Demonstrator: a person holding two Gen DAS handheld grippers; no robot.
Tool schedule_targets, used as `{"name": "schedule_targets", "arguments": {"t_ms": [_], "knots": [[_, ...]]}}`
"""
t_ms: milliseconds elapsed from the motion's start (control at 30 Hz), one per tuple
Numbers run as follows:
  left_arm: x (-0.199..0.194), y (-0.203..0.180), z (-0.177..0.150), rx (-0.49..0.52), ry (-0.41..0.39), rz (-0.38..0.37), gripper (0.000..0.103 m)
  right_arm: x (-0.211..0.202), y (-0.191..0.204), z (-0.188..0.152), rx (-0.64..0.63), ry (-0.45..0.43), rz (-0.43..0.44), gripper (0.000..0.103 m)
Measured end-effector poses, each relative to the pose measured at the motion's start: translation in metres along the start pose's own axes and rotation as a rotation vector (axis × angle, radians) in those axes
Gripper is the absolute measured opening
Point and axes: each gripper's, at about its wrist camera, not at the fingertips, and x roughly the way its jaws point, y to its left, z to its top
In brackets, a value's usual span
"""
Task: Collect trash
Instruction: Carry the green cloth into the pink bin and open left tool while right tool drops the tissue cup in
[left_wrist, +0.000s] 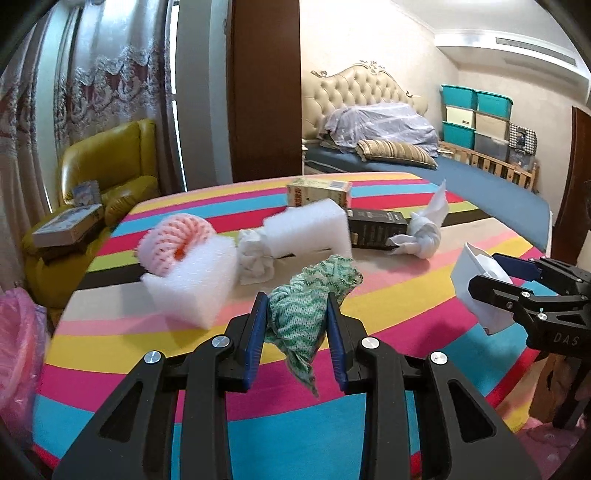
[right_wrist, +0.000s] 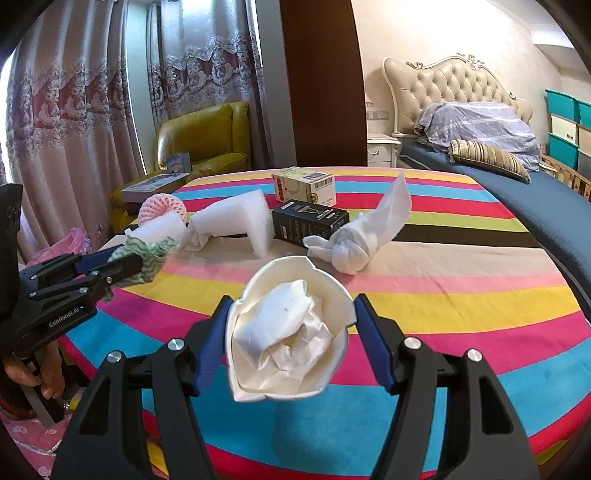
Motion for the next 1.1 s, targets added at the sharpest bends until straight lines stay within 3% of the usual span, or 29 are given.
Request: {"name": "schedule_targets", "arguments": {"t_ms": [533, 1100], "knots": [[-0.034, 0.043, -0.016, -0.034, -0.033, 0.081, 0.029, 0.007, 0.051, 0.015, -0.143, 0.013, 0.078, 0.064], [-0.097, 0.109, -0.037, -0.086, -0.103, 0.246, 0.029, 0.027, 0.172, 0.041, -0.387, 0.019, 0.259, 0.064]]}}
